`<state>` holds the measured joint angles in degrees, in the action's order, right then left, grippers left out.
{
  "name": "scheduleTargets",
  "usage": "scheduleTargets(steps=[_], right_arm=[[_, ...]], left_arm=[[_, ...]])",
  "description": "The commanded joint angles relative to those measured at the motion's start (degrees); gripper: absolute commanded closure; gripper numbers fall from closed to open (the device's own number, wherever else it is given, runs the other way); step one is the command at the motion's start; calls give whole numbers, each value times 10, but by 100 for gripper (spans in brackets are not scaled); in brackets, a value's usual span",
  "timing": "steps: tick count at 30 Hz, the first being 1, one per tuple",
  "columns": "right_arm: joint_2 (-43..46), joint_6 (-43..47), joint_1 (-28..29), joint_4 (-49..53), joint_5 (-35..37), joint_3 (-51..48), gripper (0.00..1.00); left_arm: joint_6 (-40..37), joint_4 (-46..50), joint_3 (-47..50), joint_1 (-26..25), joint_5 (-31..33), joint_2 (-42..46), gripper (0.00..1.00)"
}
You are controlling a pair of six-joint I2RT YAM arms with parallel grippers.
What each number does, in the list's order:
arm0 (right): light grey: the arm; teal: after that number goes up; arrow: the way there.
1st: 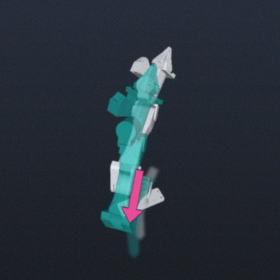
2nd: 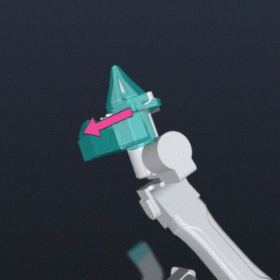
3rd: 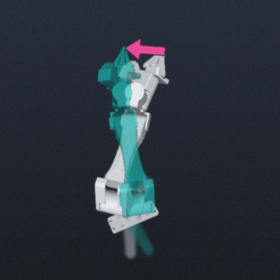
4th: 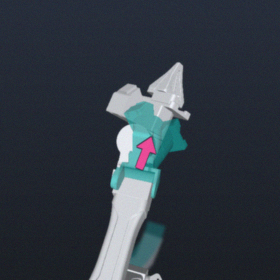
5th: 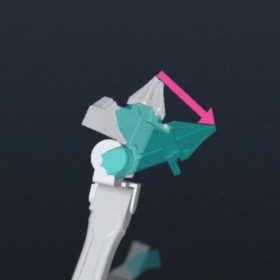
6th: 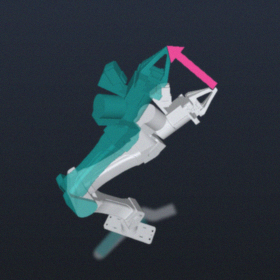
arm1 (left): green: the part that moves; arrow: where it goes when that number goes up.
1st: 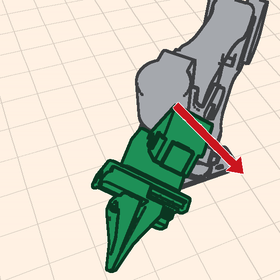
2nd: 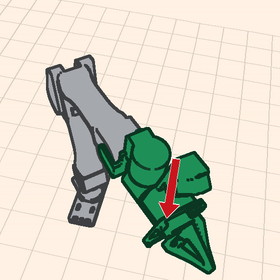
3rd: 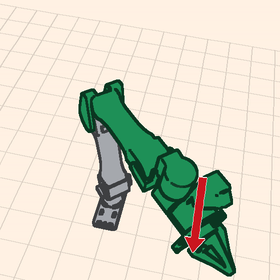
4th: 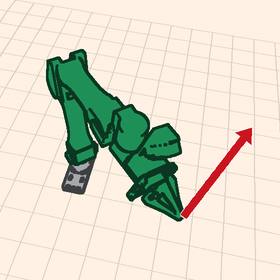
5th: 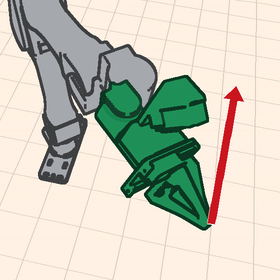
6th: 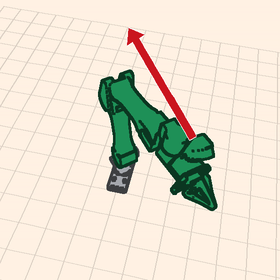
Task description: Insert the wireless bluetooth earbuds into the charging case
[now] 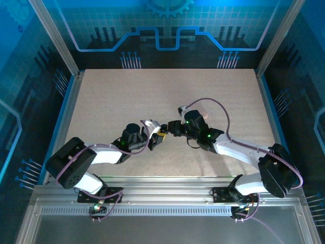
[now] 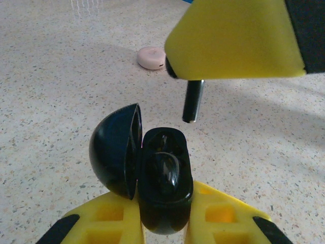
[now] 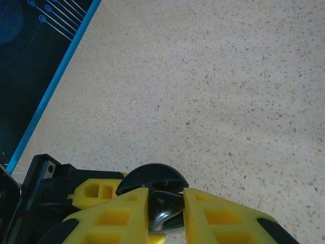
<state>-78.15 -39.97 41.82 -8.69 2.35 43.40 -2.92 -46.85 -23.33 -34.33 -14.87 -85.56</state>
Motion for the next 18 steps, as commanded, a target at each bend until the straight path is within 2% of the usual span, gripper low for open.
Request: scheduleTargets(steps=[1, 18], right_arm=[[-10, 9, 6, -24, -10, 19, 77], [-23, 16, 13, -14, -6, 25, 77]], left_arm=[[8, -19, -17, -5, -17, 7, 94], [3, -18, -15, -4, -12, 21, 94]])
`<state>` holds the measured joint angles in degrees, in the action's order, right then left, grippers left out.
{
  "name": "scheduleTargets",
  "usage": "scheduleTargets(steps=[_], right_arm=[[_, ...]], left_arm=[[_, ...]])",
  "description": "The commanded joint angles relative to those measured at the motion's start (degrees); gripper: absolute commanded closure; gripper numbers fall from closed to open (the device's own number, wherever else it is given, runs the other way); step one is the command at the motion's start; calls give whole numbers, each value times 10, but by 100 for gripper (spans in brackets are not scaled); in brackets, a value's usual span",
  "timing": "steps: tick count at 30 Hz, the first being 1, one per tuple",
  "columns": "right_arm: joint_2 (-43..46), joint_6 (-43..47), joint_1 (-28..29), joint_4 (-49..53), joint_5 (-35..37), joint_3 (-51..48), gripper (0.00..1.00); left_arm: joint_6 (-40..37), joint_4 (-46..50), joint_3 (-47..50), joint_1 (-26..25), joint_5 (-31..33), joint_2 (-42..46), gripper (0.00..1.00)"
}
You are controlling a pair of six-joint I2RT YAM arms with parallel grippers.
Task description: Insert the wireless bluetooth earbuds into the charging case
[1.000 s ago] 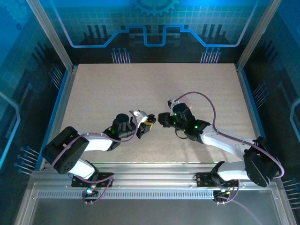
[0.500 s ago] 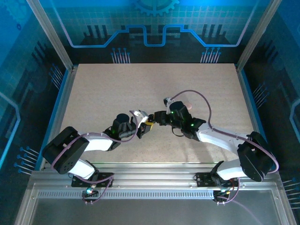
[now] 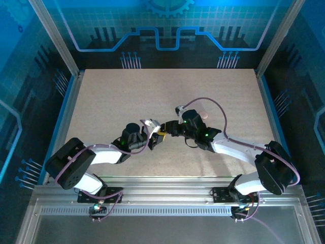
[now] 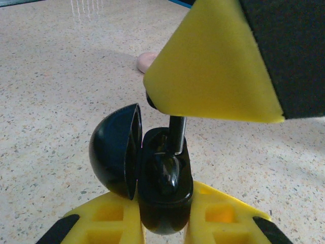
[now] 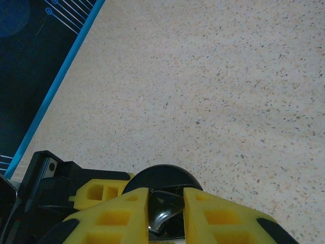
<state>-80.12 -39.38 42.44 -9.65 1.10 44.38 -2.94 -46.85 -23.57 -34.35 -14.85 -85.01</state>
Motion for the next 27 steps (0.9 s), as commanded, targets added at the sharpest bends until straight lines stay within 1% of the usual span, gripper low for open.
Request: scheduleTargets(steps=[1, 27], right_arm=[[-2, 12, 7, -2, 9, 15, 77], [31, 44, 13, 39, 23, 5, 77]], left_arm=[[2, -17, -13, -4, -11, 17, 94], [-5, -16, -17, -4, -6, 21, 94]])
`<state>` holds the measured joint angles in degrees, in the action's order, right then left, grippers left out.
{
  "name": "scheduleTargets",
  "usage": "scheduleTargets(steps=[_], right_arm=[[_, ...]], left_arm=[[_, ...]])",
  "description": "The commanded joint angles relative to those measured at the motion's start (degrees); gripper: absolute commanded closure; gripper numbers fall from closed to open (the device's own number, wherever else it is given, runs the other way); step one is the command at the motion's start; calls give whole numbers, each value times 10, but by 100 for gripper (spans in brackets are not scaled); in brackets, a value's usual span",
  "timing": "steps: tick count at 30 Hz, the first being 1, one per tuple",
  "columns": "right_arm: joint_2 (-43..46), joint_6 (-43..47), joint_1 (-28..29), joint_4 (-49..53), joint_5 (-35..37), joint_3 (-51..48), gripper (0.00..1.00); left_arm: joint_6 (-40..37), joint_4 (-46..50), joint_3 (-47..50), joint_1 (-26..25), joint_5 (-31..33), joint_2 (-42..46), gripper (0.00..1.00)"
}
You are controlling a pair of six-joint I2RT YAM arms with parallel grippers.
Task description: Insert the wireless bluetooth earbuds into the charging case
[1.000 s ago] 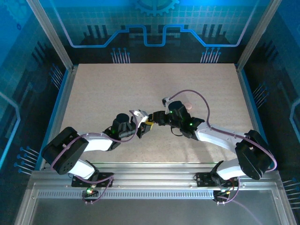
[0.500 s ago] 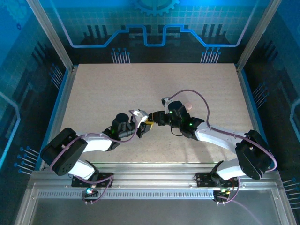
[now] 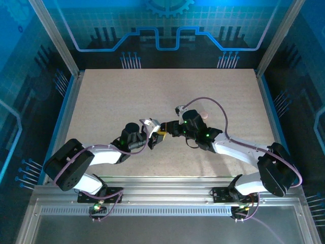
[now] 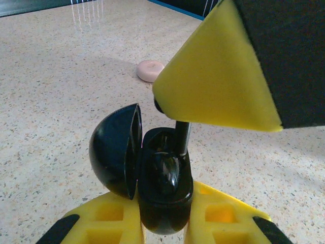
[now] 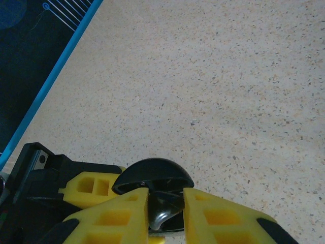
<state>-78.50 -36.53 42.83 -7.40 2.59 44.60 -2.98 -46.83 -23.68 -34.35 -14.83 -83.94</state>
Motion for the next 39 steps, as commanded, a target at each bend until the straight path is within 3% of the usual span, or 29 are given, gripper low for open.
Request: scheduleTargets(steps=[1, 39], right_arm=[[16, 16, 9, 19, 10, 2, 77], [-13, 18, 12, -9, 10, 18, 77]], left_arm=[[-3, -17, -17, -5, -7, 11, 94], [0, -20, -14, -5, -16, 21, 94]])
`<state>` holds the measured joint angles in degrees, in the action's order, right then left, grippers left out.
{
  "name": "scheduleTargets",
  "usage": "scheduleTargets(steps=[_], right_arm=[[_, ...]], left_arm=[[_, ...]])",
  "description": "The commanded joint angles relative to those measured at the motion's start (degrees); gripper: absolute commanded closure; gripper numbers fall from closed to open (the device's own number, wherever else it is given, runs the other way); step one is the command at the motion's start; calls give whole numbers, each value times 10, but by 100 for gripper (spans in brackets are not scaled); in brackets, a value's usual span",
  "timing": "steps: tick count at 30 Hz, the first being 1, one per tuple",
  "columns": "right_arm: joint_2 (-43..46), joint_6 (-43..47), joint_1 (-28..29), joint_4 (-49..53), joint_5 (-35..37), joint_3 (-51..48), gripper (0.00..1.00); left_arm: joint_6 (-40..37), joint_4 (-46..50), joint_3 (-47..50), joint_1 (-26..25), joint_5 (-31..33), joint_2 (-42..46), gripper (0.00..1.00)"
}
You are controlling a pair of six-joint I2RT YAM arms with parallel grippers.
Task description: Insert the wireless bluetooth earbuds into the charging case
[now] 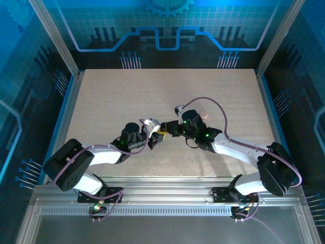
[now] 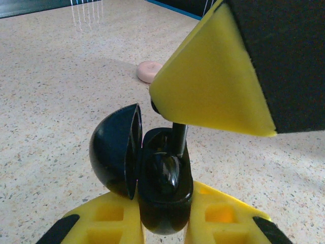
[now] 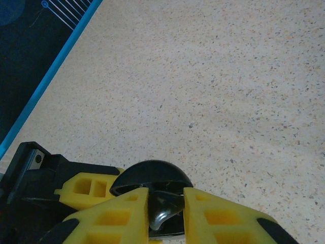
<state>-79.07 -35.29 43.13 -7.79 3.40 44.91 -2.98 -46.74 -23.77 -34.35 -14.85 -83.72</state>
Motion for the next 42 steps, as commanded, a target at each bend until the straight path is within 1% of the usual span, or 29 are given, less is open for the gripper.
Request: scheduleTargets(steps=[1, 6, 14, 23, 24, 27, 32, 37, 39, 42], right_arm=[[-8, 6, 8, -6, 2, 15, 77], [-10, 16, 12, -1, 1, 14, 77], [-11, 43, 35, 31, 17, 17, 77], [2, 46, 36, 26, 21, 18, 73], [4, 45, 36, 24, 21, 18, 71], [23, 39, 35, -1, 23, 3, 60], [80, 37, 27, -44, 19, -41, 49], [123, 36, 18, -44, 5, -70, 43], [129, 30, 15, -37, 1, -78, 43], [134, 24, 7, -30, -24, -84, 42]], left_arm=[[1, -21, -13, -4, -16, 20, 94], [2, -23, -15, -5, -14, 22, 94], [0, -18, -13, -4, -11, 26, 94], [-1, -14, -14, -4, -11, 28, 94], [0, -13, -14, -4, -12, 28, 94], [-1, -12, -13, -5, -13, 29, 94], [-4, -5, -12, -4, -18, 34, 94], [-2, -2, -7, -4, -21, 38, 94], [-1, 0, -5, -4, -23, 40, 94], [-6, 5, -7, -4, -30, 42, 94]])
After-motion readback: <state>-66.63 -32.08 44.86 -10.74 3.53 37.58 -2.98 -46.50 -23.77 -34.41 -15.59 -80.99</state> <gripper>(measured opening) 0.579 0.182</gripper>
